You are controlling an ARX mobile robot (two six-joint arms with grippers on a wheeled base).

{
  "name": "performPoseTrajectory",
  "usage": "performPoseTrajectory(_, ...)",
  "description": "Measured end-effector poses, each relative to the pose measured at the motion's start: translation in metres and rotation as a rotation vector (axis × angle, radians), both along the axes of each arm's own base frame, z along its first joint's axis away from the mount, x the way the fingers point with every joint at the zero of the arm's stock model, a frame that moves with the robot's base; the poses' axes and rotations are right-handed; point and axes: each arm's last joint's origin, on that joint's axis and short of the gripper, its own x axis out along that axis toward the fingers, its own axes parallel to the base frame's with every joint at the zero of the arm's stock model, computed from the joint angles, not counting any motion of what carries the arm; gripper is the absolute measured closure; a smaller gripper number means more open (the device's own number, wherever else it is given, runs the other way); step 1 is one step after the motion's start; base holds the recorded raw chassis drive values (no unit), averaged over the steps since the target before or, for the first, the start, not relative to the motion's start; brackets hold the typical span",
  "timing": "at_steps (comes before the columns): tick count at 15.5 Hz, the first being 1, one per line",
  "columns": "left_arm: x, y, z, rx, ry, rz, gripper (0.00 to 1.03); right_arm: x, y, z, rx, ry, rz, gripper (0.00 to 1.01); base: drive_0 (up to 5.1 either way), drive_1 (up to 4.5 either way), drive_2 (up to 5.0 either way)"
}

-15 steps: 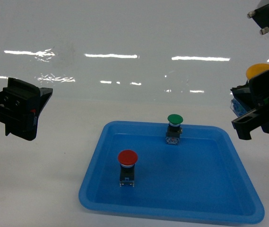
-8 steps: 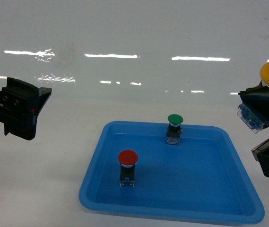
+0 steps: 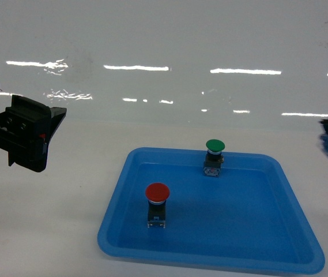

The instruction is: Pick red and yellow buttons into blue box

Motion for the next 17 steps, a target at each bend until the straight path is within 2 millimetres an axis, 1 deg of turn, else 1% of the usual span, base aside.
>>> performPoseTrajectory(1, 0.000, 0.000, 0.000, 0.000, 0.000, 0.001, 0.05, -0.007, -0.009, 0.000, -0.001, 0.009, -0.027, 0.72, 0.0, 0.00, 0.0)
performPoseTrajectory(2, 0.000, 0.001, 0.000, 0.001, -0.001, 0.008, 0.05, -0.018, -0.019, 0.003, 0.003, -0.007, -0.059, 0.72, 0.0, 0.00, 0.0)
performPoseTrajectory(3, 0.000, 0.001, 0.000, 0.000, -0.001, 0.005, 0.05, -0.037, -0.029, 0.007, 0.009, -0.020, -0.077, 0.72, 0.0, 0.00, 0.0)
performPoseTrajectory(5, 0.000, 0.000, 0.000, 0.000, 0.000, 0.001, 0.05, -0.060, -0.037, 0.006, 0.013, -0.004, -0.081, 0.72, 0.0, 0.00, 0.0)
performPoseTrajectory(7, 0.000, 0.001, 0.000, 0.000, 0.000, 0.005, 0.05, -0.076, -0.042, 0.017, 0.035, -0.052, -0.097, 0.72, 0.0, 0.00, 0.0)
performPoseTrajectory(9, 0.000, 0.001, 0.000, 0.000, 0.000, 0.002, 0.05, -0.076, -0.042, 0.025, 0.034, -0.088, -0.093, 0.72, 0.0, 0.00, 0.0)
performPoseTrajectory(12, 0.000, 0.000, 0.000, 0.000, 0.000, 0.002, 0.05, -0.074, -0.042, 0.024, 0.028, -0.073, -0.091, 0.72, 0.0, 0.00, 0.0)
performPoseTrajectory(13, 0.001, 0.000, -0.001, 0.003, 0.041, -0.015, 0.05, -0.074, -0.042, 0.024, 0.028, -0.071, -0.090, 0.72, 0.0, 0.00, 0.0)
performPoseTrajectory(14, 0.008, -0.003, -0.001, 0.005, 0.100, -0.043, 0.05, -0.074, -0.042, 0.024, 0.028, -0.071, -0.090, 0.72, 0.0, 0.00, 0.0)
performPoseTrajectory(15, 0.020, -0.011, 0.002, 0.016, 0.140, -0.077, 0.05, -0.074, -0.042, 0.024, 0.028, -0.070, -0.089, 0.72, 0.0, 0.00, 0.0)
performPoseTrajectory(17, 0.040, -0.032, 0.007, 0.043, 0.200, -0.155, 0.05, -0.074, -0.042, 0.024, 0.028, -0.070, -0.089, 0.72, 0.0, 0.00, 0.0)
